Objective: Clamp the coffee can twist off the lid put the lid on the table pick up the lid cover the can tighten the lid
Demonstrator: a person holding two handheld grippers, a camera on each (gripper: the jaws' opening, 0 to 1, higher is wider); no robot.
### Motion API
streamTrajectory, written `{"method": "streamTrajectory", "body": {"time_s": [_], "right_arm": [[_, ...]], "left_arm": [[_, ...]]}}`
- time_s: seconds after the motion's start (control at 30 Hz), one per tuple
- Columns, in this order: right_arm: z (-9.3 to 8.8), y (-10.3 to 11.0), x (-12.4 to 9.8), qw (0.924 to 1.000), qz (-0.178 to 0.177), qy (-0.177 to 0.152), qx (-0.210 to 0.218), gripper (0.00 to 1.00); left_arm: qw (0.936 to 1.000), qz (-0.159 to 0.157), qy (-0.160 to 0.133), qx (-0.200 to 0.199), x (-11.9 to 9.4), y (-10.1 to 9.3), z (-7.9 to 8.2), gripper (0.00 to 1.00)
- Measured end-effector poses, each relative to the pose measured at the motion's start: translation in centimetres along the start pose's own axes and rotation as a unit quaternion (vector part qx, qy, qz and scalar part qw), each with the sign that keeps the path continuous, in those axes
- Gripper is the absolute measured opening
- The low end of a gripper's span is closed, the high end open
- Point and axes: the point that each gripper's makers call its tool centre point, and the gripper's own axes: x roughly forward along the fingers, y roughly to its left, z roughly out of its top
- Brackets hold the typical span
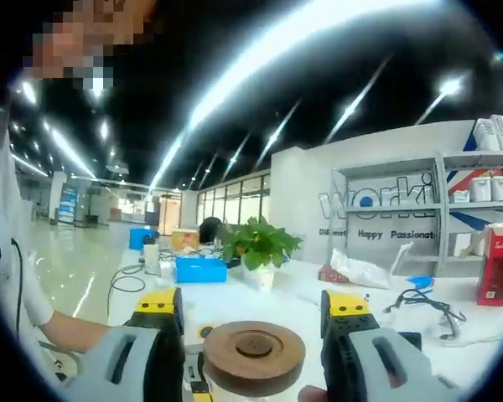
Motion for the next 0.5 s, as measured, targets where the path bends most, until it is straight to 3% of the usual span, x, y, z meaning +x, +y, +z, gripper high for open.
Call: {"method": "streamTrajectory", "body": {"time_s": [0.07, 0.13, 0.27, 0.3, 0.37, 0.5], "right_arm": [[-0.6, -0.3, 0.2, 0.9998, -0.016, 0.011, 0.002, 0.55], [-0.1, -0.8, 0.1, 0.9987, -0.039, -0.006, 0.030, 0.47], [0.1, -1.0, -0.2, 0.9950, -0.090, -0.012, 0.042, 0.62], [0.0, -0.6, -0.2, 0.9949, -0.092, -0.009, 0.041, 0.62], [-0.4, -1.1, -0.6, 0.9894, -0.132, -0.006, 0.062, 0.64], [-0.9, -1.7, -0.9, 0.9818, -0.182, -0.005, 0.052, 0.68]], "left_arm": [[1.0000, 0.000, 0.000, 0.001, 0.0, 0.0, 0.0, 0.39], [1.0000, 0.000, 0.000, 0.001, 0.0, 0.0, 0.0, 0.39], [1.0000, 0.000, 0.000, 0.001, 0.0, -0.1, 0.0, 0.39], [1.0000, 0.001, 0.000, 0.002, 0.1, -0.1, 0.0, 0.39], [1.0000, 0.001, 0.001, 0.003, 0.2, -0.2, 0.0, 0.39], [1.0000, 0.001, 0.000, 0.002, 0.4, -0.3, 0.1, 0.39]]}}
